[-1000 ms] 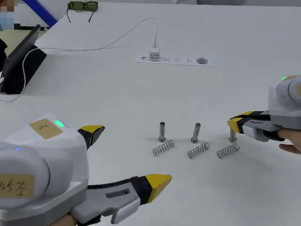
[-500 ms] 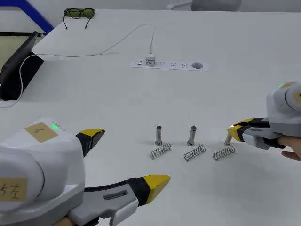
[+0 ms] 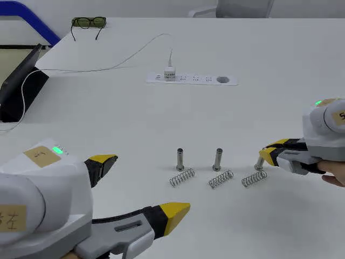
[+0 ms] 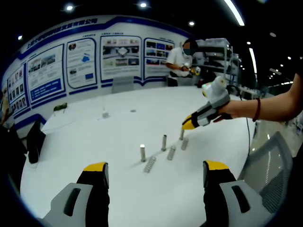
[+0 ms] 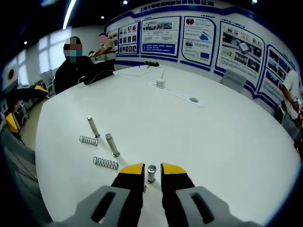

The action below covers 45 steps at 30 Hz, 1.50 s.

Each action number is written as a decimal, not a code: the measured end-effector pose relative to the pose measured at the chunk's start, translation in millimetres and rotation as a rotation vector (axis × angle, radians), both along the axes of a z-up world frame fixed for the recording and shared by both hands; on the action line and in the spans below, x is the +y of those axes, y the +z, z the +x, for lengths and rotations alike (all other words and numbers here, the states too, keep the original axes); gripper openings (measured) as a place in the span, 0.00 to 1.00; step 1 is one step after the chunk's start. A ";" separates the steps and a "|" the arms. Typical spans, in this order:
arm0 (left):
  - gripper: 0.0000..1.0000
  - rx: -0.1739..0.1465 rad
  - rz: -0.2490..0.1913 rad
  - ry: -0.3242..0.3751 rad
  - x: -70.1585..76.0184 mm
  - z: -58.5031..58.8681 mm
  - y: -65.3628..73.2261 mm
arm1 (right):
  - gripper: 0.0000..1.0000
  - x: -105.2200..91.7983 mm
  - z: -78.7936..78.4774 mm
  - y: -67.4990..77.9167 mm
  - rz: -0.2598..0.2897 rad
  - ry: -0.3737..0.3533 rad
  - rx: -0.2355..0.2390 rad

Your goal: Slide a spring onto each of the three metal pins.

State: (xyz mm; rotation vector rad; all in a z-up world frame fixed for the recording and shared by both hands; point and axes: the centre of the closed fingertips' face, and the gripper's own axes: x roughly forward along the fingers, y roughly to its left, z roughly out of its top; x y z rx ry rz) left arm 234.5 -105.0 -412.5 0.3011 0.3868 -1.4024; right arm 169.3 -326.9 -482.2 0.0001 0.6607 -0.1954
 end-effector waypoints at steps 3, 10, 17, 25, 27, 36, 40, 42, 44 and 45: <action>0.83 -0.009 0.007 0.002 -0.1 2.5 -1.6 | 0.18 -1.7 -0.9 7.2 0.002 -0.003 -0.023; 0.83 -0.022 0.033 0.007 -1.3 13.8 -12.2 | 0.28 4.1 -2.7 25.4 0.055 -0.005 -0.107; 0.78 -0.036 0.057 -0.023 -7.0 19.9 -24.4 | 0.45 13.3 -6.8 35.8 0.086 0.007 -0.148; 0.68 -0.052 0.097 -0.087 -19.3 21.3 -44.1 | 0.53 25.2 -13.7 43.3 0.075 0.044 -0.182; 0.65 -0.059 0.102 -0.104 -22.6 21.5 -49.6 | 0.55 28.2 -16.2 41.8 0.071 0.055 -0.182; 0.51 -0.098 0.130 -0.156 -35.9 27.0 -69.2 | 0.59 43.2 -26.0 40.5 0.077 0.090 -0.208; 0.48 -0.106 0.156 -0.174 -40.4 29.7 -79.2 | 0.61 49.4 -30.7 38.4 0.077 0.104 -0.211; 0.45 -0.111 0.163 -0.185 -43.5 30.7 -83.6 | 0.62 53.0 -33.3 36.9 0.083 0.108 -0.211; 0.43 -0.107 0.172 -0.193 -46.8 31.5 -88.1 | 0.63 56.4 -35.7 36.1 0.089 0.109 -0.215; 0.43 -0.106 0.174 -0.195 -48.3 31.8 -89.4 | 0.63 57.5 -36.6 35.6 0.092 0.108 -0.215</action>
